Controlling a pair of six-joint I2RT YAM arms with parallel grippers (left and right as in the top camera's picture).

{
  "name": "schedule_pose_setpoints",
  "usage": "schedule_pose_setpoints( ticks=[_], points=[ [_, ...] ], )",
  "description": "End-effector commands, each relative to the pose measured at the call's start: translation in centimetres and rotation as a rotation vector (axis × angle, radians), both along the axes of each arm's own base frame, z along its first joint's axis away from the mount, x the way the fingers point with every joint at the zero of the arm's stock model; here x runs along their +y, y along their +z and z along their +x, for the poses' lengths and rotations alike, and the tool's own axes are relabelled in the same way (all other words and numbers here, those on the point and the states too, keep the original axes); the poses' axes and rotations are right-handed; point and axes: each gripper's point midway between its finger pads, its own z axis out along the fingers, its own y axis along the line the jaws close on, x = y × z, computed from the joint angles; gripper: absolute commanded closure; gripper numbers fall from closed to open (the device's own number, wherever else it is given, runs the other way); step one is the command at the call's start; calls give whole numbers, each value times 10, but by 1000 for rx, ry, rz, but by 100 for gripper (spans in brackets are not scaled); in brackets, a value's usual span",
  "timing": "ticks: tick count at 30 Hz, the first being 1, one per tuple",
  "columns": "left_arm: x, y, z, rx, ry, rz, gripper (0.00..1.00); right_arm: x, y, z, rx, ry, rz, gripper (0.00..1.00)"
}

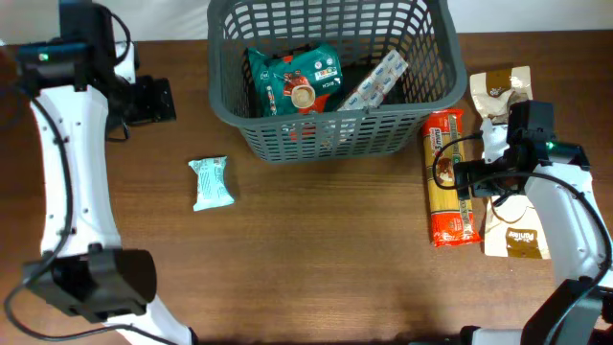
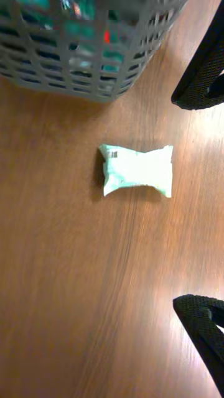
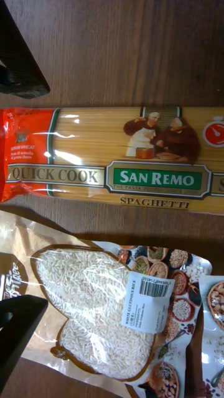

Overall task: Pack container
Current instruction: 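Lower the left gripper onto the pale green wipes packet and grasp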

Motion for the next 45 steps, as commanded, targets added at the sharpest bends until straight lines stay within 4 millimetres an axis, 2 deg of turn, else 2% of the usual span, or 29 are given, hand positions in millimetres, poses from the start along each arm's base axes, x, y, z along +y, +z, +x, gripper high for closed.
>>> schedule_pose_setpoints(
  ticks=[1,8,12,15,20,25,35,37,45],
  points=[
    [-11,-36,-6,76,6,-90,9,-2,5,6,-17,2,4,1],
    [-34,-109,-13,141,-72,-214,9,-2,5,6,-17,2,4,1],
    [-41,-152,-24,172,-84,-252,9,-2,5,6,-17,2,5,1],
    [-45,-178,-36,195,-84,-270,9,-2,5,6,-17,2,5,1],
    [-50,-206,-48,203,-87,-290,9,-2,5,6,-17,2,4,1],
    [-52,-219,-50,183,-91,-295,9,-2,5,6,-17,3,5,1],
    [-52,-223,-42,145,-97,-287,11,-2,5,6,-17,2,4,1],
    [-51,-224,-41,137,-98,-286,18,-2,5,6,-17,2,5,1],
    [-51,-227,-36,112,-101,-281,20,-2,5,6,-17,2,4,1]
  ],
)
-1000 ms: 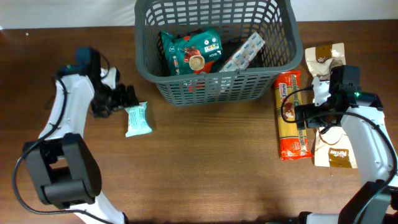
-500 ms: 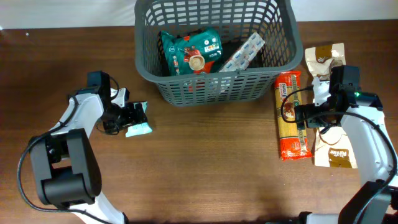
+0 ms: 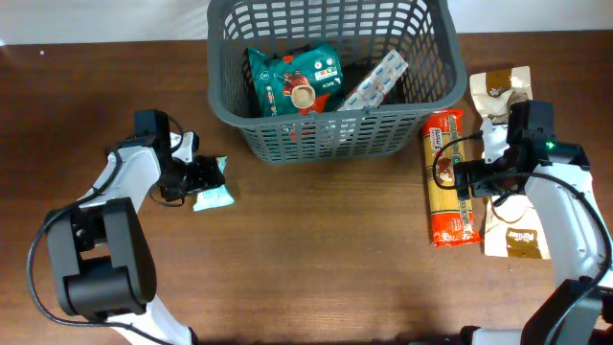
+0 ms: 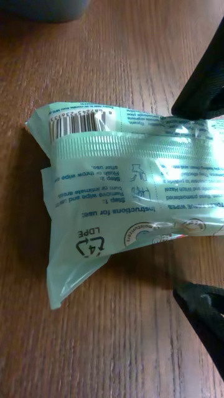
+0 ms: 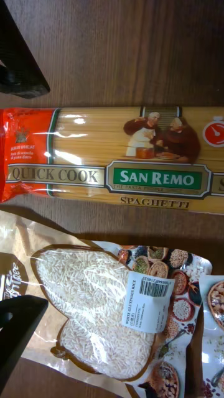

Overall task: Pack container
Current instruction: 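Lower the left gripper onto the pale green wipes packet and grasp, then lift the wipes packet and drop it into the basket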

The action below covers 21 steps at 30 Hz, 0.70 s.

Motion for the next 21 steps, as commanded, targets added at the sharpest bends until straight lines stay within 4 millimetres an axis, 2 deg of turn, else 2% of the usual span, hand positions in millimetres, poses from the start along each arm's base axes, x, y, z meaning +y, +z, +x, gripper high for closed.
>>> schedule_pose_setpoints(
  ticks=[1,8,15,21],
  points=[
    [-3,-5,-2,4,-12,-17,21,-2,4,6,-17,2,4,1],
    [-3,-8,0,-1,-13,-15,23,-2,4,6,-17,2,5,1],
    [-6,-35,-11,82,-11,-35,28,-2,4,6,-17,2,4,1],
    [-10,-39,-11,90,-15,-49,41,-2,4,6,-17,2,5,1]
  ],
)
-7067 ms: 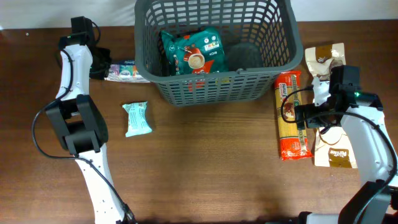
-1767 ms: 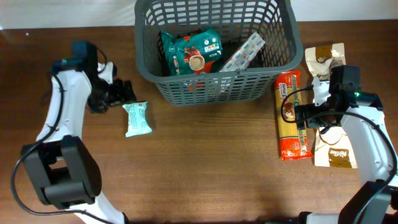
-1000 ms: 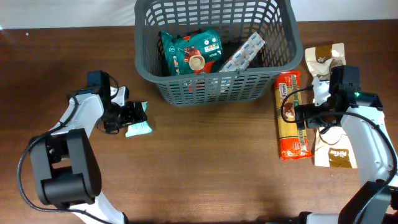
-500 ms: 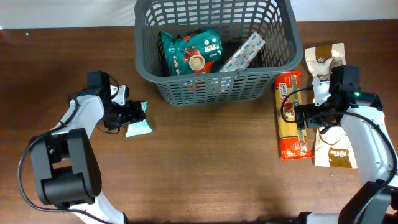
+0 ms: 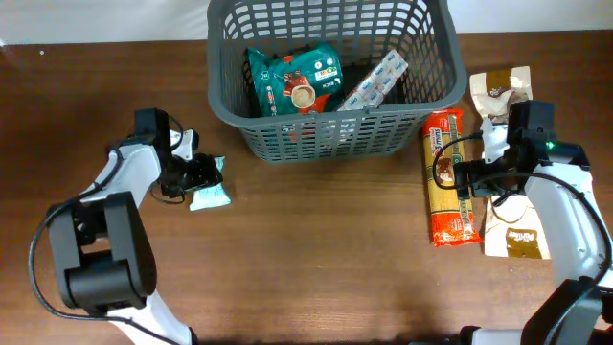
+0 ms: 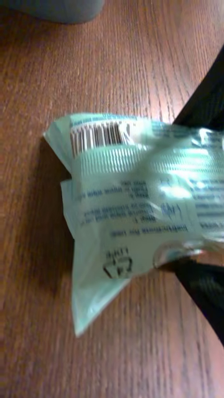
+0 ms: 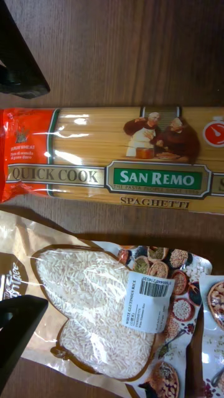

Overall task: Pack container
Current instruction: 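Lift the wipes packet and drop it into the basket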

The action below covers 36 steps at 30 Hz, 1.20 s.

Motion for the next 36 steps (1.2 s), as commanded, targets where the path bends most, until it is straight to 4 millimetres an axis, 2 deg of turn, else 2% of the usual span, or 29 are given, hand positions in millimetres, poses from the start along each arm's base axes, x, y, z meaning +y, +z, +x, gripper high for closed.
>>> schedule_pose_setpoints(
  ticks=[1,5,9,12,16,20,22,26,29,33,36],
  points=[
    [-8,-32,-19,95,-14,-31,42,-2,5,6,-18,2,4,1],
    [-8,-32,-17,88,-15,-30,48,-2,4,6,-17,2,5,1],
    [-8,-32,-16,83,-15,-28,51,-2,4,6,-17,1,5,1],
    [-7,-31,-15,79,-15,-28,67,-2,4,6,-17,1,5,1],
    [-7,-31,-14,75,-14,-28,97,-2,5,6,-18,1,4,1],
    [-7,-28,-10,65,-13,-33,98,-2,4,6,-17,1,5,1],
    [-7,-20,-4,45,-8,-60,98,-2,4,6,-17,1,5,1],
    [6,7,14,-13,23,-70,98,-2,5,6,-18,1,4,1],
    [20,42,33,-91,49,-65,98,-2,4,6,-17,1,4,1],
    [38,101,56,-220,76,-59,98,-2,5,6,-18,2,5,1],
    [49,153,70,-322,88,-45,98,-2,4,6,-17,2,5,1]
  ],
)
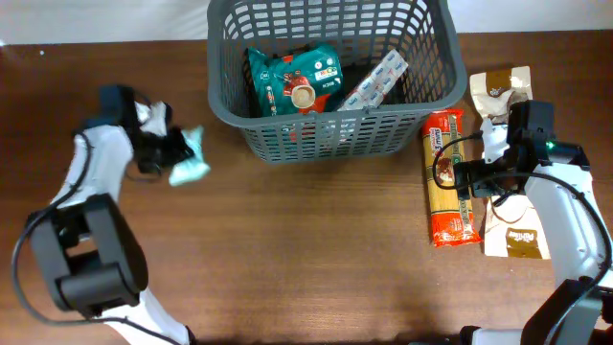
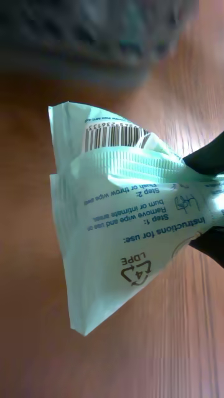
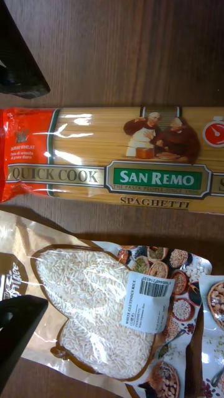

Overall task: Pack container
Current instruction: 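Lift the wipes packet and drop it into the basket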

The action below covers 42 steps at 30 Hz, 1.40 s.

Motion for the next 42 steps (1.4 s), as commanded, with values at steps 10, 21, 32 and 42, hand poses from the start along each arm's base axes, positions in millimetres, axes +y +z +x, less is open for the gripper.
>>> schedule_pose_setpoints(
  ticks=[10,21,32,42],
  points=[
    [-10,283,27,-668,-115,59,98,-2,5,6,-18,2,4,1],
    [-132,389,-21,-1134,-739,264,98,-2,5,6,-18,2,4,1],
    [-256,320,-17,-1254,-1379,437,98,-2,4,6,-17,2,5,1],
    [-317,210,51,-1167,-1480,339,98,-2,5,6,-18,2,4,1]
  ],
)
